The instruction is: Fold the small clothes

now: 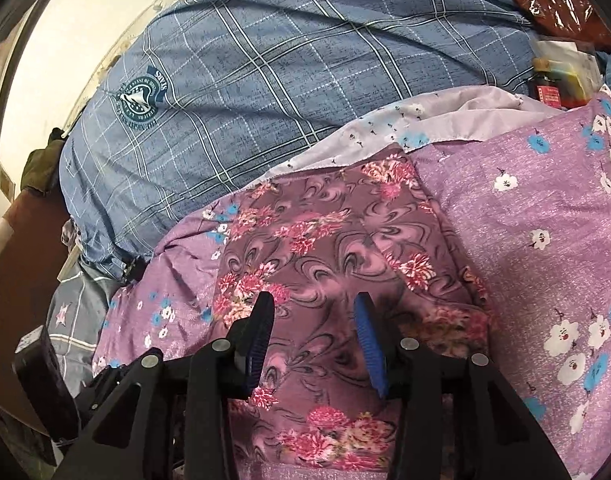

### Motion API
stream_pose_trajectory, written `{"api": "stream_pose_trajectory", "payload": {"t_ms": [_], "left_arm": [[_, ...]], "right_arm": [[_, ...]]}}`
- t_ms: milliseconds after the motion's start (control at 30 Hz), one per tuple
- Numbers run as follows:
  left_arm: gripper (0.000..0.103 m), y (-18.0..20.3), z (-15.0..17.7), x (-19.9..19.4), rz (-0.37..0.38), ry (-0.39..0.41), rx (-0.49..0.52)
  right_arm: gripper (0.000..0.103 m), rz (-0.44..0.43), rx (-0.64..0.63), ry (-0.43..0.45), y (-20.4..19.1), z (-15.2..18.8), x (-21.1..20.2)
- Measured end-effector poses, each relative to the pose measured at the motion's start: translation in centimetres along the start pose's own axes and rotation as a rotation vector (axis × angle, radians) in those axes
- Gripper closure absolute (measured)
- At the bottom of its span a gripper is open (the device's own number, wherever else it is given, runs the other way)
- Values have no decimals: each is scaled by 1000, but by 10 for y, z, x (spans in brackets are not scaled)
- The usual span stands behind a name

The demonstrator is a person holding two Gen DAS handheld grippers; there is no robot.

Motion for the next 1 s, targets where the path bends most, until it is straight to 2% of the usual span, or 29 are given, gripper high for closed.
{"api": "stream_pose_trajectory", "payload": {"t_ms": [200,333,433,500,667,700,767,867,933,1000], "left_arm": [[18,-4,0,6,-5,-17,-5],[16,-2,6,22,-2,-75,-8],[16,-2,2,25,11,-88,-35],[17,-4,-4,20,19,-65,-59],[17,-14,-19,6,-7,28,-88],[17,-16,-20,6,-6,36,-91],[17,-18,-22,9,4,24,-94],[17,-22,-28,15,72,-20,-132],[17,-24,-32,19,116,-49,-162],[17,-29,-37,22,129,-54,-179]], "right_arm": [[59,10,19,-14,2,5,8],[61,54,40,-107,14,20,29],[61,76,1,-90,11,18,25],[61,103,-18,-73,10,17,21],[58,269,-159,34,5,0,-3],[57,281,-180,48,4,-3,-7],[45,289,-204,80,6,-11,-17],[36,238,-173,120,22,-20,-31],[35,202,-110,122,42,-24,-35],[35,265,-59,126,66,-24,-39]]}}
Point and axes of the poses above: each gripper's, at about its wrist camera, not at the fingertips, and x roughly the way its jaws point, y to its right, z to its underside, the point moved 10 cm from there along x, roughly the way its jaws point, and after that the axes turned 9 degrees about -x, right-handed, at the moved point
